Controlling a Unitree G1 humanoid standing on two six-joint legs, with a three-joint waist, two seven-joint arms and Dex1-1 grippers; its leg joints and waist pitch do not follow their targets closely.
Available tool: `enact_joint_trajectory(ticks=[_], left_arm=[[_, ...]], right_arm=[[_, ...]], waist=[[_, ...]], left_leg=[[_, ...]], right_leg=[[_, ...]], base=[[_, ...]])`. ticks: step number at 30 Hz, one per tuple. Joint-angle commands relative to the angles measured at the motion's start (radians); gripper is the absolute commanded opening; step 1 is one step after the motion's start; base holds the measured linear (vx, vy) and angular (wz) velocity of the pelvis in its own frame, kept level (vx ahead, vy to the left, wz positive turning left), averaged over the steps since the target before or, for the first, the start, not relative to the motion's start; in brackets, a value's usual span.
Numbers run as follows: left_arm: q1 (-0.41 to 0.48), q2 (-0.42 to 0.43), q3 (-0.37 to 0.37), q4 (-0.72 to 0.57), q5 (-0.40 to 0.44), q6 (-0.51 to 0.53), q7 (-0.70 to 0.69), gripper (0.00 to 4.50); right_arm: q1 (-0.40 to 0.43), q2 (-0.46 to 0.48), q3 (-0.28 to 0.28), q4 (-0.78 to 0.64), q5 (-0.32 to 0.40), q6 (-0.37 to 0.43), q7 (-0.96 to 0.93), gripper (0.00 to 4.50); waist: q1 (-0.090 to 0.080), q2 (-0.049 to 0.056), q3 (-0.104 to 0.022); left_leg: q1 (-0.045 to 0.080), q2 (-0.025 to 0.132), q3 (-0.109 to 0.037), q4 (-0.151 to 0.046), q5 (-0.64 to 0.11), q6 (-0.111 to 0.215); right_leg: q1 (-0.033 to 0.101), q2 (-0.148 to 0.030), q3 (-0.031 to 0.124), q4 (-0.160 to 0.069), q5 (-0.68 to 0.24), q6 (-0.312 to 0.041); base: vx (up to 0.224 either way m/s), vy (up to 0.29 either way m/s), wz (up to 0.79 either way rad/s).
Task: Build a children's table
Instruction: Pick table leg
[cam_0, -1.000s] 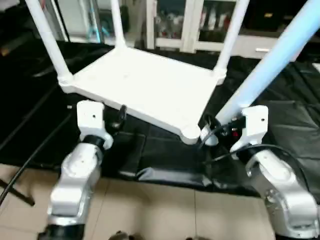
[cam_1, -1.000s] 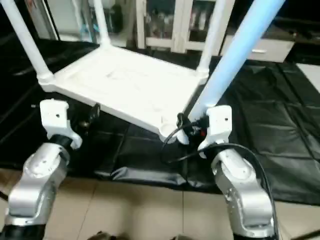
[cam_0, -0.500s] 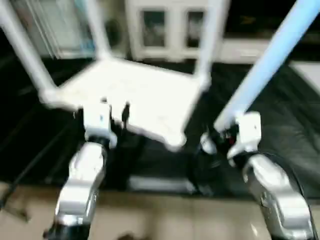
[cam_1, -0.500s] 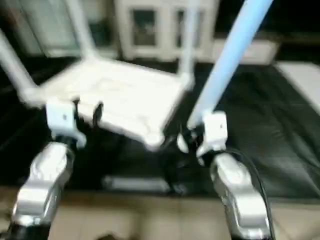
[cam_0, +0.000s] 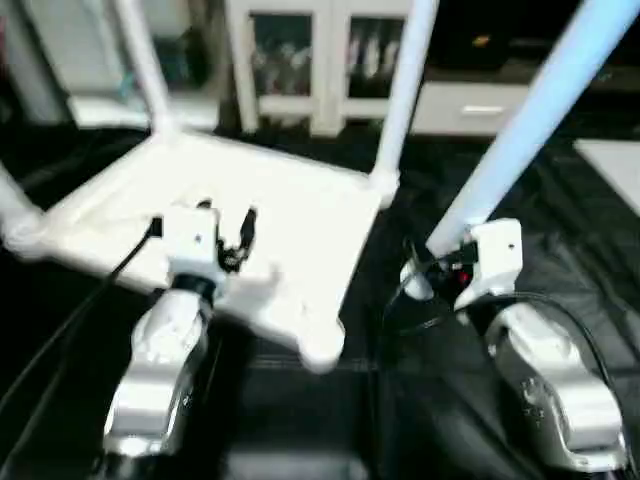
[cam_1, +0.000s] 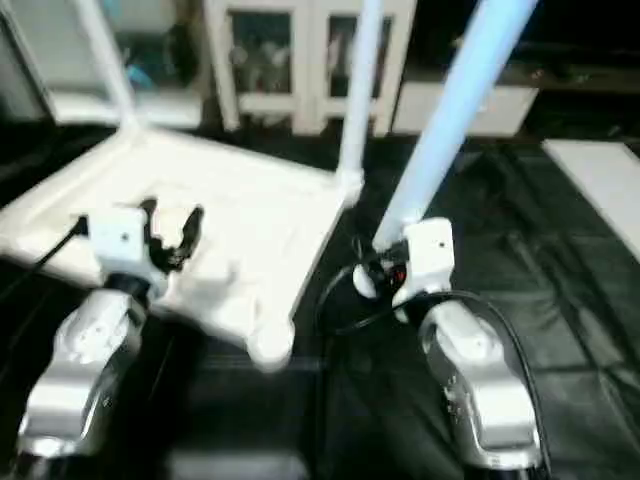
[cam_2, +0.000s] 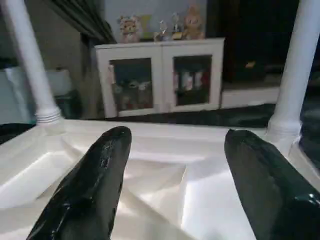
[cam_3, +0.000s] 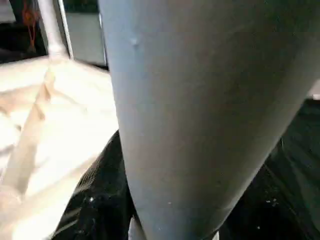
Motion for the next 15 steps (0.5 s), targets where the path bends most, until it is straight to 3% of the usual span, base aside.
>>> enact_joint_trajectory(ticks=[1,2,3,4,5,6,7,8,9,10,12,13,14,15], left_arm=[[0.028,0.017,0.0,-0.028,-0.061,0.026,-0.071,3.41],[0.041,0.025,-0.007,-0.04,-0.088,0.027,-0.107,3.41],[0.052,0.034,-0.01,-0.049,-0.106,0.019,-0.134,3.41],[0.068,0.045,-0.005,-0.06,-0.14,0.007,-0.179,3.58],[0.082,0.057,-0.001,-0.073,-0.179,0.007,-0.224,3.68],[0.087,0.073,-0.001,-0.077,-0.195,0.014,-0.253,3.75],[0.088,0.083,-0.001,-0.078,-0.2,0.02,-0.267,3.78],[0.08,0.106,0.007,-0.068,-0.219,0.027,-0.307,3.88],[0.055,0.154,0.021,-0.05,-0.243,0.045,-0.375,4.01],[0.031,0.175,0.033,-0.028,-0.269,0.054,-0.423,4.13],[0.003,0.216,0.035,0.006,-0.289,0.07,-0.493,4.21],[-0.015,0.259,0.02,0.027,-0.299,0.099,-0.554,4.24],[-0.015,0.259,0.02,0.027,-0.299,0.099,-0.554,4.24],[-0.034,0.307,-0.001,0.049,-0.307,0.127,-0.624,4.43]], right_arm=[[0.015,0.002,0.018,-0.032,0.024,0.029,0.018,1.86],[0.019,0.0,0.016,-0.037,0.031,0.038,0.026,1.86],[0.021,-0.002,0.015,-0.038,0.034,0.04,0.031,1.86],[0.023,-0.01,0.009,-0.038,0.044,0.04,0.044,1.86],[0.024,-0.019,0.001,-0.04,0.058,0.044,0.059,1.86],[0.022,-0.025,-0.006,-0.04,0.069,0.048,0.071,1.86],[0.02,-0.029,-0.011,-0.04,0.076,0.051,0.078,1.86],[0.009,-0.026,-0.026,-0.036,0.105,0.065,0.09,1.86],[-0.015,-0.04,-0.048,-0.034,0.146,0.086,0.121,1.86],[-0.035,-0.055,-0.047,-0.02,0.151,0.086,0.146,1.86],[-0.055,-0.078,-0.045,-0.005,0.152,0.086,0.177,1.86],[-0.069,-0.099,-0.048,0.004,0.172,0.093,0.215,1.86],[-0.069,-0.099,-0.048,0.004,0.172,0.093,0.215,1.86],[-0.084,-0.121,-0.053,0.011,0.209,0.108,0.268,1.86]], waist=[[-0.043,0.003,-0.024],[-0.061,0.031,-0.049],[-0.061,0.011,-0.072],[-0.072,0.007,-0.079],[-0.062,-0.018,-0.075],[-0.063,-0.033,-0.08],[-0.056,-0.043,-0.086],[-0.057,-0.044,-0.085],[-0.058,-0.038,-0.065],[-0.063,-0.044,-0.062],[-0.067,-0.033,-0.053],[-0.066,-0.016,-0.048],[-0.067,-0.016,-0.041],[-0.066,-0.023,-0.034]], left_leg=[[0.013,0.13,-0.096,-0.173,0.102,-0.011],[0.057,0.153,-0.127,-0.164,0.114,0.038],[0.106,0.165,-0.132,-0.107,0.418,0.162],[0.101,0.148,-0.126,-0.081,0.681,0.193],[0.047,0.032,-0.059,-0.029,1.091,0.1],[0.029,0.01,-0.043,-0.032,1.026,0.072],[0.004,0.015,-0.029,-0.046,0.846,0.046],[-0.007,0.022,-0.026,-0.055,0.751,0.042],[-0.019,0.048,-0.026,-0.091,0.432,0.027],[-0.015,0.058,-0.024,-0.099,0.338,0.019],[0.0,0.075,-0.018,-0.112,0.164,0.007],[0.007,0.078,-0.013,-0.117,0.103,0.014],[0.007,0.084,-0.011,-0.123,0.05,0.02],[0.005,0.091,-0.002,-0.131,-0.045,0.03]], right_leg=[[-0.048,-0.051,-0.05,0.025,-0.144,-0.067],[-0.07,-0.084,-0.066,0.056,-0.12,-0.062],[-0.103,-0.128,-0.071,0.049,0.03,-0.017],[-0.104,-0.145,-0.068,0.035,0.142,-0.01],[-0.056,-0.156,-0.05,-0.012,0.457,-0.039],[-0.027,-0.152,-0.043,-0.009,0.522,-0.056],[0.013,-0.158,-0.031,-0.01,0.597,-0.078],[0.023,-0.164,-0.029,-0.011,0.609,-0.092],[0.032,-0.179,-0.034,-0.035,0.457,-0.125],[0.03,-0.179,-0.037,-0.042,0.363,-0.138],[0.018,-0.179,-0.045,-0.049,0.177,-0.191],[0.006,-0.178,-0.049,-0.054,0.128,-0.212],[0.002,-0.178,-0.049,-0.052,0.089,-0.22],[0.007,-0.185,-0.047,-0.061,0.001,-0.234]], base=[[0.165,0.124,-0.62],[0.183,0.108,-0.17],[0.183,0.108,-0.17],[0.177,0.038,0.04],[0.116,0.036,-0.1],[0.116,0.036,-0.1],[0.071,0.024,-0.03],[0.0,0.0,0.0],[0.0,0.0,0.0],[0.0,0.0,0.0],[0.0,0.0,0.0],[0.0,0.0,0.0],[0.0,0.0,0.0],[0.0,0.0,0.0]])
